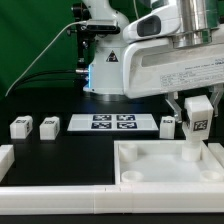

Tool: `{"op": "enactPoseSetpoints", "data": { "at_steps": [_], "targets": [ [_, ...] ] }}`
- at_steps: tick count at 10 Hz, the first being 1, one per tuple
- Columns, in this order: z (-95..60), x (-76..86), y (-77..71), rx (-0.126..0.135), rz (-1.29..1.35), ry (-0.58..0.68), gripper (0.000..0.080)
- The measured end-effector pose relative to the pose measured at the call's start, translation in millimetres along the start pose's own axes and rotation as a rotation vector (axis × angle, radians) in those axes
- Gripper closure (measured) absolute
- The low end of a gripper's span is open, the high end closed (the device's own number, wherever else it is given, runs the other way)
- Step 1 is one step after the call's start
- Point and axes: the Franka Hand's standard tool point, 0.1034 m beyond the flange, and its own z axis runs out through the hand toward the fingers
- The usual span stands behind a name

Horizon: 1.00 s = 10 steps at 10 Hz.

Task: Assemble one leg

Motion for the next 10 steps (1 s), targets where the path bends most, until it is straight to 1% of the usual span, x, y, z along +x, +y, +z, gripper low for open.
{"op": "enactPoseSetpoints", "data": {
  "at_steps": [1,2,4,5,6,10],
  "targets": [
    [1.2,2.4,3.3,-0.017,-0.005,0.118,0.0506],
    [4.7,-4.3,3.3,-0.019,-0.006,0.109,0.0506],
    [5.2,-0.6,-0.7,-0.016,-0.011,0.116,0.0506],
    [6.6,1.8,-0.7,-0.024,-0.015,0.170,0.0506],
    [8.9,-2.1,-1.7,-0.024,-0.017,0.169,0.0506],
    [9.0,-1.4,-0.6,-0.025,-0.016,0.172,0.0506]
  ]
}}
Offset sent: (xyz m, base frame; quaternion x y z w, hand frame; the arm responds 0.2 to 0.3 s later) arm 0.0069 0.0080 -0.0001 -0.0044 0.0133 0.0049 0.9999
